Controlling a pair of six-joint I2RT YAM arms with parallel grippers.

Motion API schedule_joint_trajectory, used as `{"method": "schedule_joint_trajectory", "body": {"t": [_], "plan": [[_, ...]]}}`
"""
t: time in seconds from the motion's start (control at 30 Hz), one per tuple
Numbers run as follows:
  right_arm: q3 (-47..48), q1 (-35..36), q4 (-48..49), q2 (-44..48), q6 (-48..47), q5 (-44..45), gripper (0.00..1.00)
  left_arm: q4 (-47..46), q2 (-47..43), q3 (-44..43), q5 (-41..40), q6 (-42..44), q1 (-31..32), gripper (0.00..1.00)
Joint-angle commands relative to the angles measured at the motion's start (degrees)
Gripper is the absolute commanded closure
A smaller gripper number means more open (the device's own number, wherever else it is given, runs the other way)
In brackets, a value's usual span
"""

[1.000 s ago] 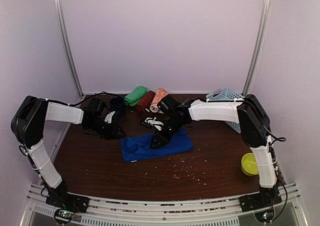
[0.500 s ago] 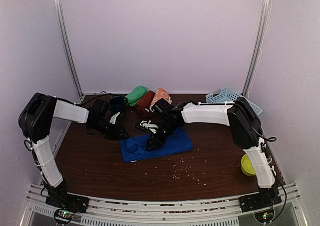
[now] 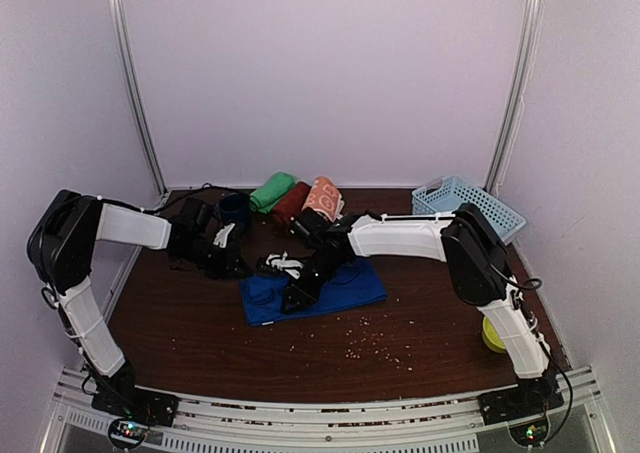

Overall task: Roll the towels
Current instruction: Smooth out the towel at the center of the board.

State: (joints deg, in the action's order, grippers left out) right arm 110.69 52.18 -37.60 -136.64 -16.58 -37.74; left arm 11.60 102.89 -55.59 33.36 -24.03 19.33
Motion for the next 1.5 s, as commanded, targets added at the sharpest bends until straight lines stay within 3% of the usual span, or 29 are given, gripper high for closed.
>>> {"method": "schedule_joint_trajectory", "body": {"t": [0.0,0.2,0.53,0.87,1.1,1.47], "plan": [[-2.9,2.2,0.9,2.3,-2.1,-1.4,0.67,-1.5,-4.6,0.6,-6.0,-1.6,0.0,1.00],[-9.9,4.4,3.8,7.8,-5.0,1.3,0.67,-0.3,-4.9,1.2,-9.3,-2.8,-0.2,1.00],[-9.4,4.5,3.4,9.3,-4.9,3.0,0.65,0.1,-5.5,3.5,-9.3,-1.7,-0.2,0.99],[-8.0,2.1,2.0,8.4,-2.8,-0.9,0.64,6.4,-7.9,2.5,-16.5,-0.4,-0.3,0.70],[-9.9,-6.9,5.4,11.3,1.4,0.0,0.66,4.0,-14.7,1.1,-13.5,2.4,3.5,0.68],[-17.0,-20.7,10.5,10.5,6.6,3.6,0.77,7.0,-0.8,-12.8,-9.0,5.5,14.9,0.80]]}}
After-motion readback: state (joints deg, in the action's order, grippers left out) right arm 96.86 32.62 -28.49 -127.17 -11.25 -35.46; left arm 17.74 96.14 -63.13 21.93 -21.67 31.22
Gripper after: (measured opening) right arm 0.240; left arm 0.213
